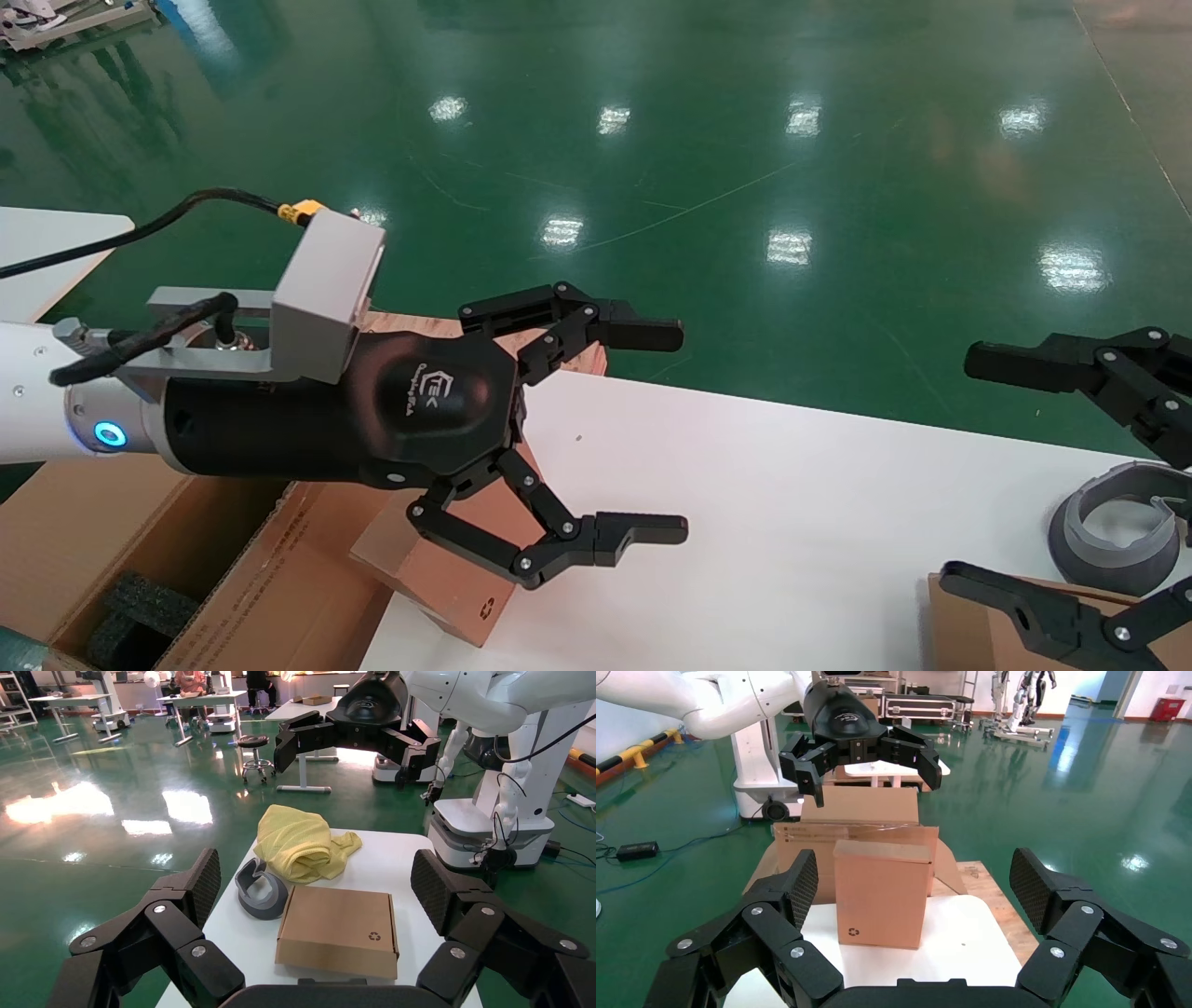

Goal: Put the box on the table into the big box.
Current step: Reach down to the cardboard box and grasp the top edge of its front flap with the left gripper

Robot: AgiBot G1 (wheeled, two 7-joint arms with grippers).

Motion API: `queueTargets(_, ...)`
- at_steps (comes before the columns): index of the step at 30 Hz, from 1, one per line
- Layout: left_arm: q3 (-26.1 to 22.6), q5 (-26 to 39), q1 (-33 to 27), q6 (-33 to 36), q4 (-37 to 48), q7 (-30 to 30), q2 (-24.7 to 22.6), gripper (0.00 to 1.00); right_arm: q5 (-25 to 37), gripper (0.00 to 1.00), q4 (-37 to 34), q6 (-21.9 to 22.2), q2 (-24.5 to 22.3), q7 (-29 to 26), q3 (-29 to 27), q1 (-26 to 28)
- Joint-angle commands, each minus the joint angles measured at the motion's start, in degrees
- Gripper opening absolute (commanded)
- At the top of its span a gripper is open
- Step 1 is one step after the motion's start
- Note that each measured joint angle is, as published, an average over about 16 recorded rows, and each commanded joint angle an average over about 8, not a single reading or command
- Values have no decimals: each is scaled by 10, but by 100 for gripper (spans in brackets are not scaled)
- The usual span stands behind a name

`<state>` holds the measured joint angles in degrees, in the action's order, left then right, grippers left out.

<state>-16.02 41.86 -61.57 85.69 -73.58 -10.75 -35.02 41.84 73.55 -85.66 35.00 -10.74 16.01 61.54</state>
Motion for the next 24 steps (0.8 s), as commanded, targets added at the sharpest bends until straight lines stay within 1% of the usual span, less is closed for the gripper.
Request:
queueTargets(1, 0, 0, 0, 0, 0, 0, 0, 100, 0, 100, 0, 0, 0, 0, 0, 0)
queueTargets(24, 0, 0, 0, 0, 0, 0, 0, 100, 0, 100, 0, 0, 0, 0, 0, 0)
